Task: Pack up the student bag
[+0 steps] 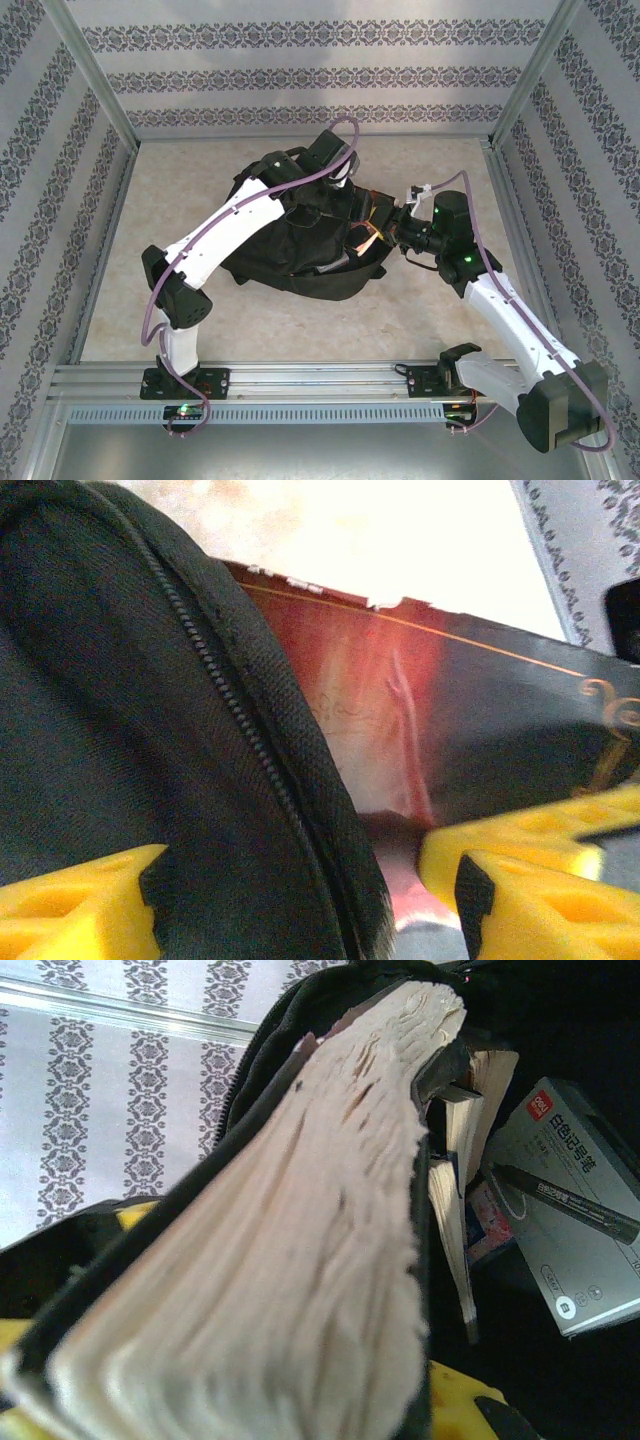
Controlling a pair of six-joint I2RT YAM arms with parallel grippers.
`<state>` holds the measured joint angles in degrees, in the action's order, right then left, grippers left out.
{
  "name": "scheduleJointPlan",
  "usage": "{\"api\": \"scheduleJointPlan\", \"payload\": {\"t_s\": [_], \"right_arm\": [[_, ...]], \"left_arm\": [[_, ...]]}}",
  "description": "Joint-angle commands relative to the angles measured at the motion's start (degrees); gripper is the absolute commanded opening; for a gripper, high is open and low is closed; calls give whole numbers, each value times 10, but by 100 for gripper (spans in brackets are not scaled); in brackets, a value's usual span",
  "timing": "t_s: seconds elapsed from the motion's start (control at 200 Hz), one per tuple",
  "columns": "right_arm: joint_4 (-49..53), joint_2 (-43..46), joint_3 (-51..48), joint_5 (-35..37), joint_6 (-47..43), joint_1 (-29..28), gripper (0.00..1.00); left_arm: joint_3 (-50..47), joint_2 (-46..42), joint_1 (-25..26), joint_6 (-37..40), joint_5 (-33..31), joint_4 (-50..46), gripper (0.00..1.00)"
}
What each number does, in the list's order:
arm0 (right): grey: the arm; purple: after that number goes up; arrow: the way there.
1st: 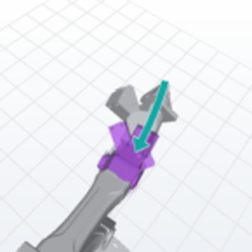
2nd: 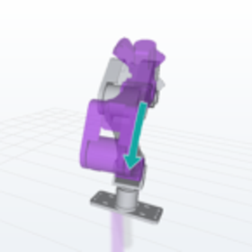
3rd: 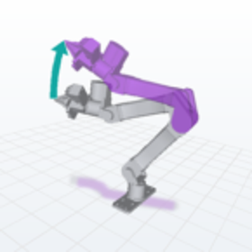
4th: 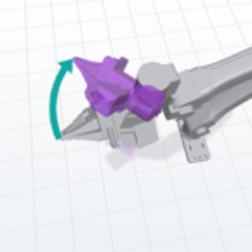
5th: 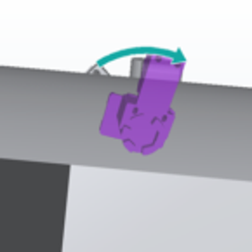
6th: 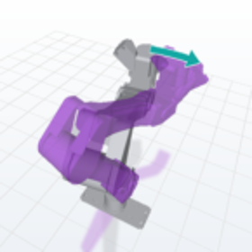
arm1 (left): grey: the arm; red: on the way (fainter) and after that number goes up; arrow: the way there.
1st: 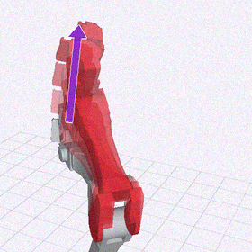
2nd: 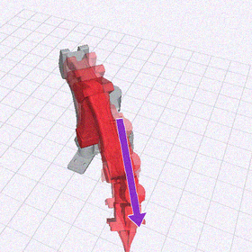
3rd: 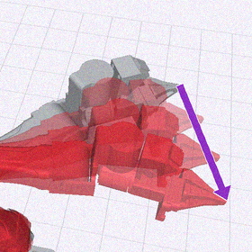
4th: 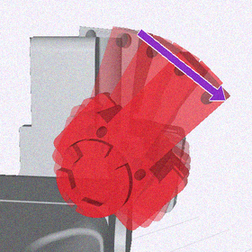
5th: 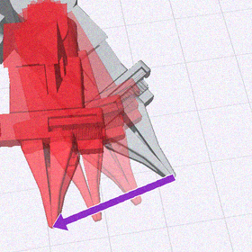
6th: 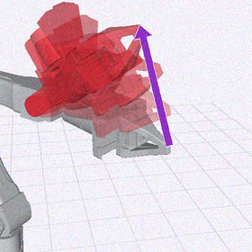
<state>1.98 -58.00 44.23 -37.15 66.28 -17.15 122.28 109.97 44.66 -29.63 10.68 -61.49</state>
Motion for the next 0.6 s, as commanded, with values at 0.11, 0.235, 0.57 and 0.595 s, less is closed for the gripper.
{"api": "scheduleJointPlan", "payload": {"t_s": [0.11,0.235,0.57,0.595], "right_arm": [[-62,34,-4,-20,-11,-9,0],[33,34,4,4,-62,-4,0],[201,39,40,41,-193,-3,0],[201,41,39,37,-195,-3,0]], "left_arm": [[15,13,5,15,-17,-27,42],[27,-1,-14,1,-28,-43,5],[105,-52,-33,37,-130,-163,0],[104,-57,-35,39,-135,-169,0]]}}
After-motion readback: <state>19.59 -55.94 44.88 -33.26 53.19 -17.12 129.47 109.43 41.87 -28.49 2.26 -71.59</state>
